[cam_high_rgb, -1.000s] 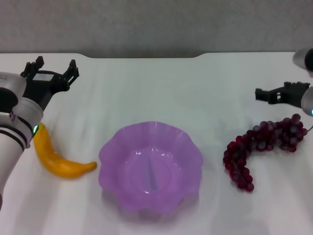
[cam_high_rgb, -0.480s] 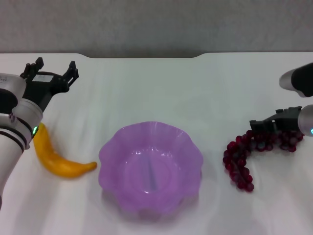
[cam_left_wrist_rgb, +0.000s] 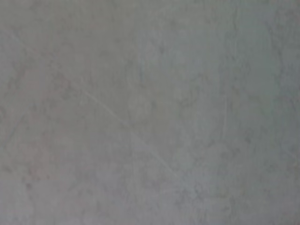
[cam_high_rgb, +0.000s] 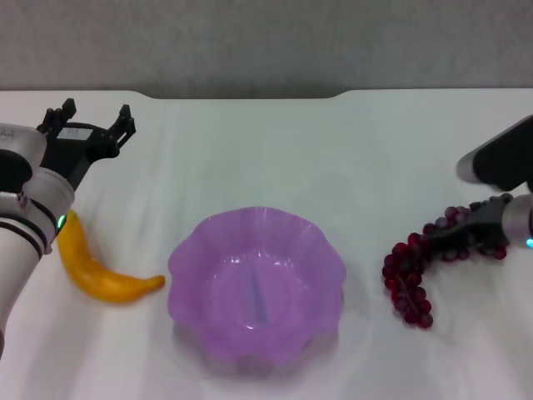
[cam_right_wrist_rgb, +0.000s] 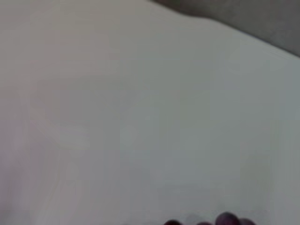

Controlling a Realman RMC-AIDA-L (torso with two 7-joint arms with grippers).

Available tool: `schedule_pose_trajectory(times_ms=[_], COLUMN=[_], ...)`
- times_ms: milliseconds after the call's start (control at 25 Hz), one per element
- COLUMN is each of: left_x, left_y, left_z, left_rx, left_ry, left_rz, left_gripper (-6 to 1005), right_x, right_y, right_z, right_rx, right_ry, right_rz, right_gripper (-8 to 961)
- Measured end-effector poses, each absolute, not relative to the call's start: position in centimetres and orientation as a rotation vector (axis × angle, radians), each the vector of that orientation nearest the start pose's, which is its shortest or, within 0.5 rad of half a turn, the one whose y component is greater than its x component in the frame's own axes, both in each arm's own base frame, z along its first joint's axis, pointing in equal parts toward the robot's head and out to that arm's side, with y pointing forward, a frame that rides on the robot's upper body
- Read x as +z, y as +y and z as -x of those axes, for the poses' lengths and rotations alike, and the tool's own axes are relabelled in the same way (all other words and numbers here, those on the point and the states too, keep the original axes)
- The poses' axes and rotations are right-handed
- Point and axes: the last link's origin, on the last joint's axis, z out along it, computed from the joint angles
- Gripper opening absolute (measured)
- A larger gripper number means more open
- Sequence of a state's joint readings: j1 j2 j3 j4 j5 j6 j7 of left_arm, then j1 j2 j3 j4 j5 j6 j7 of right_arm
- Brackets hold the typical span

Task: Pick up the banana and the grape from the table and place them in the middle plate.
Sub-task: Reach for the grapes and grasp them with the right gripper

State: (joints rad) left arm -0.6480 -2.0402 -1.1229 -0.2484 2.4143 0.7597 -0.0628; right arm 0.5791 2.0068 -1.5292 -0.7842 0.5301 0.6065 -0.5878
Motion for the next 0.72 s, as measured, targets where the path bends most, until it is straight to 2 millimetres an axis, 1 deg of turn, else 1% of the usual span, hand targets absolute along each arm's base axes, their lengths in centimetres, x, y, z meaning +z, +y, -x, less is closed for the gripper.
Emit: schedule_pose_trajectory(times_ms=[80, 200, 400, 560, 720], left_x=[-0.96, -0.96, -0.96, -0.97, -0.98], left_y=[42.07, 42.08, 41.98, 42.04, 42.12], left_z=[28.54, 28.53, 28.68, 28.55, 28.37], left_rx=[-0.563, -0.563, -0.561, -0.564, -0.569], left_ry=[-0.599, -0.599, -0.602, -0.600, -0.598], left_rz=[1.654, 1.654, 1.653, 1.654, 1.655], left_gripper=[893, 893, 894, 894, 893], right_x=[-2.45, -2.86, -2.72, -2.54, -2.81], right_y=[41.01, 40.83, 40.63, 40.34, 40.12], right_z=[-29.32, -29.06, -28.86, -29.17, -29.35], right_rx=[-0.358, -0.369, -0.389, -0.449, -0.470], right_ry=[0.757, 0.738, 0.723, 0.682, 0.672], right_rz=[2.179, 2.196, 2.211, 2.216, 2.223], right_gripper=[881, 881, 881, 881, 881])
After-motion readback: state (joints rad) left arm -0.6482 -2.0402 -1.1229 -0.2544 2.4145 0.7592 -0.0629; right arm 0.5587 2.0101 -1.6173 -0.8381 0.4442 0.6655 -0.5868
